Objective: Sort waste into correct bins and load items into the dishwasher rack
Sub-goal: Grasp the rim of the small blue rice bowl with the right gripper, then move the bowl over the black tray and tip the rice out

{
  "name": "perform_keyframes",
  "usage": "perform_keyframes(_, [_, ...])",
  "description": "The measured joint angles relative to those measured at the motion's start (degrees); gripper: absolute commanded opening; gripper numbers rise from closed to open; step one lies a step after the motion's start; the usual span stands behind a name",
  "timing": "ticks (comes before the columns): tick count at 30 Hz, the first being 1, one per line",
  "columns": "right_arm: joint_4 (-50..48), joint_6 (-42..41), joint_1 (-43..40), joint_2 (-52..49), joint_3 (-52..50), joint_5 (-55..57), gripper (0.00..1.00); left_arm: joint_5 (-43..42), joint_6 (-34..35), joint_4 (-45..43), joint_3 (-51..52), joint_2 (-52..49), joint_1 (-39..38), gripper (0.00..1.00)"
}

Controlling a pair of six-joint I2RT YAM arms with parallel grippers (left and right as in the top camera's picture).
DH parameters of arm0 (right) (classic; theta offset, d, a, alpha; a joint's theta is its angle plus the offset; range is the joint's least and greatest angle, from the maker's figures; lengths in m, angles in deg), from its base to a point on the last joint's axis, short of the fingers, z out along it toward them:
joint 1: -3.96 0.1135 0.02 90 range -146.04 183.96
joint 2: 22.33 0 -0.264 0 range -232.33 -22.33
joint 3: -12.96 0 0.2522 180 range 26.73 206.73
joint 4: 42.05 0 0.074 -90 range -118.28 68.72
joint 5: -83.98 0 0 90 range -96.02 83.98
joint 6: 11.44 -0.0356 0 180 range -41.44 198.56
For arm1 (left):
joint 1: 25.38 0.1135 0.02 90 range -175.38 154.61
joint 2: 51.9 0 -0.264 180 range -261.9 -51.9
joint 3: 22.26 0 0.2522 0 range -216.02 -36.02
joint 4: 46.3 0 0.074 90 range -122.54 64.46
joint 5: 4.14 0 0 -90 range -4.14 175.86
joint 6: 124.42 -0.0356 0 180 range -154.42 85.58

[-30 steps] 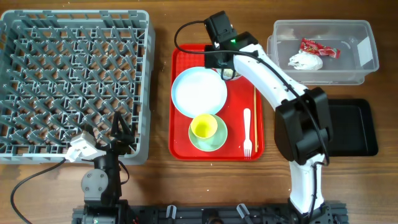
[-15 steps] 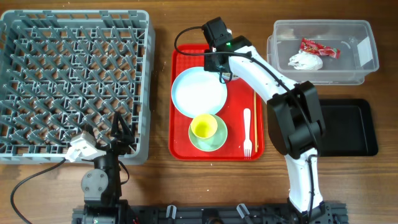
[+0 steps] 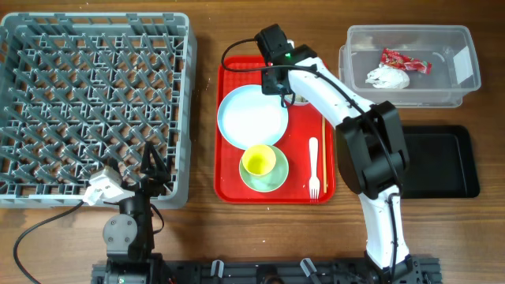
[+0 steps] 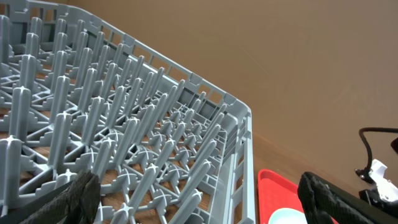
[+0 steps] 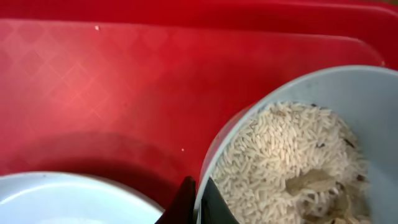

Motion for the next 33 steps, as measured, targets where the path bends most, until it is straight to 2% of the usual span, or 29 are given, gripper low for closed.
perform_keyframes(3, [2.1, -0.02, 0.02, 0.17, 0.33, 0.72, 0.04, 0.0, 0.0, 0.0, 0.0, 0.0, 0.0, 1.0])
perform_keyframes(6, [8.28, -2.89, 0.0, 3.1, 0.31, 1.42, 0.04, 0.0, 0.0, 0.0, 0.0, 0.02, 0.0, 1.0])
perform_keyframes(10, [13.0, -7.19, -0.2, 11.72, 0.31, 1.77, 0.04, 0.02, 0.0, 0.0, 0.0, 0.0, 0.0, 1.0])
perform_keyframes(15, [23.41, -11.8, -3.87, 22.93, 0.57, 1.68, 0.04, 0.0, 0.0, 0.0, 0.0, 0.02, 0.0, 1.0])
perform_keyframes(20, [33.81, -11.93, -15.23, 25.44, 0.74, -1.16, 0.04, 0.0, 0.0, 0.0, 0.0, 0.02, 0.0, 1.0])
perform_keyframes(22, [35.63, -10.05, -22.16, 25.44, 0.74, -4.0, 0.04, 0.0, 0.0, 0.0, 0.0, 0.02, 0.0, 1.0])
perform_keyframes(27, [37.11, -3.76, -39.5, 25.44, 0.72, -14.73, 0.04, 0.0, 0.0, 0.0, 0.0, 0.02, 0.0, 1.0])
perform_keyframes(33, [34.71, 3.58, -50.58, 25.66, -5.42, -26.1, 0.04, 0.02, 0.0, 0.0, 0.0, 0.02, 0.0, 1.0])
